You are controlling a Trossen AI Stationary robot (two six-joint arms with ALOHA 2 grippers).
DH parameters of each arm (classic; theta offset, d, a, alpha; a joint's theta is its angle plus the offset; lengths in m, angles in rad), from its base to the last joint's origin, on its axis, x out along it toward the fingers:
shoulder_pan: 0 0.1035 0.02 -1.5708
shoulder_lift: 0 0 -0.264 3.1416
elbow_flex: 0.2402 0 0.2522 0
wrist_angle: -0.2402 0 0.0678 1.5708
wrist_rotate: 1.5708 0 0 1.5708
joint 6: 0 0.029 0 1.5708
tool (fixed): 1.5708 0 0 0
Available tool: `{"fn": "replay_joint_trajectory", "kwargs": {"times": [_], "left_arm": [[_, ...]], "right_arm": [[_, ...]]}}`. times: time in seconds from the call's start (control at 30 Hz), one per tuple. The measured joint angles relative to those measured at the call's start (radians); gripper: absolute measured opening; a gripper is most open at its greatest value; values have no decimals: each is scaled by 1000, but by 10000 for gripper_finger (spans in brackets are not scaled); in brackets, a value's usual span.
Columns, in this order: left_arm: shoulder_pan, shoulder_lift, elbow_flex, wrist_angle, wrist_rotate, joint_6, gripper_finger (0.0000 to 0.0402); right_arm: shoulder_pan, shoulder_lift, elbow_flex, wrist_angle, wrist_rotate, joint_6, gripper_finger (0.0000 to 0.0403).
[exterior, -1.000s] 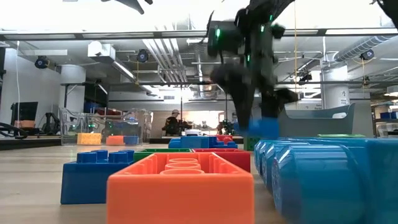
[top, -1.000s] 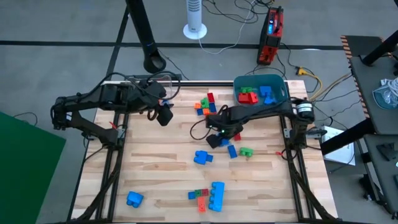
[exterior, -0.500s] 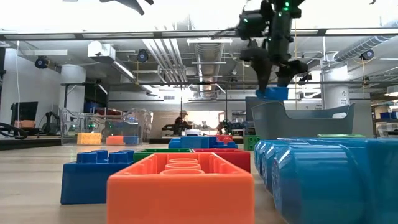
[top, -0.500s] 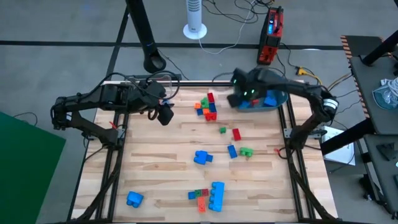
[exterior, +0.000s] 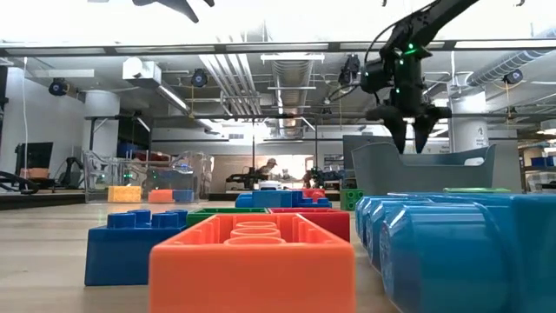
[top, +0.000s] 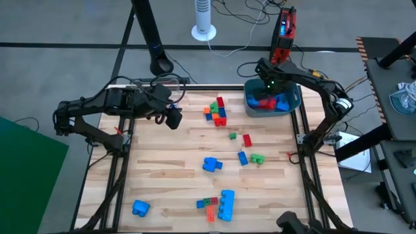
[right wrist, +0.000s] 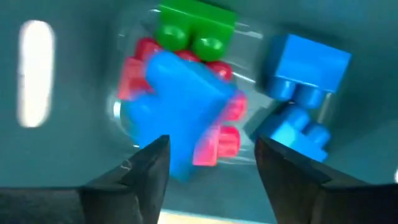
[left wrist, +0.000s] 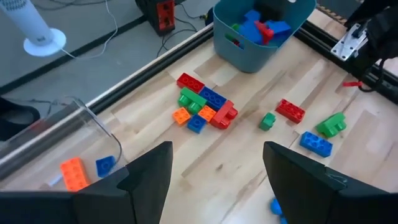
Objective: Sort blocks by size
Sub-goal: Put the big blue game piece into the blue bin
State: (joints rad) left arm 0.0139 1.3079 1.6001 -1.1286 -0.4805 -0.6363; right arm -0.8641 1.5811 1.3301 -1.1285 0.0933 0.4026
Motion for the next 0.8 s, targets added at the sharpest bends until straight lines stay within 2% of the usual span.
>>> {"fn": "replay_joint_trajectory", "kwargs": {"times": [0.37,0.5,0.6,0.73,0.8], "left_arm": [[0,0,0,-5,23,-44,238],[0,-1,0,-30,83,-78,238],[0,-1,0,-74,188,-159,238],[-24,-1,-4,-155,427,-321,238],[-73,-1,-10,-184,505,-384,238]], "right_arm": [[-25,-10,-26,20,35,-40,121],[-17,-53,-26,19,30,-37,92],[-2,-108,-26,22,4,-30,71],[38,-199,-26,97,-15,-10,47],[62,-240,-26,161,-18,-9,37]]}}
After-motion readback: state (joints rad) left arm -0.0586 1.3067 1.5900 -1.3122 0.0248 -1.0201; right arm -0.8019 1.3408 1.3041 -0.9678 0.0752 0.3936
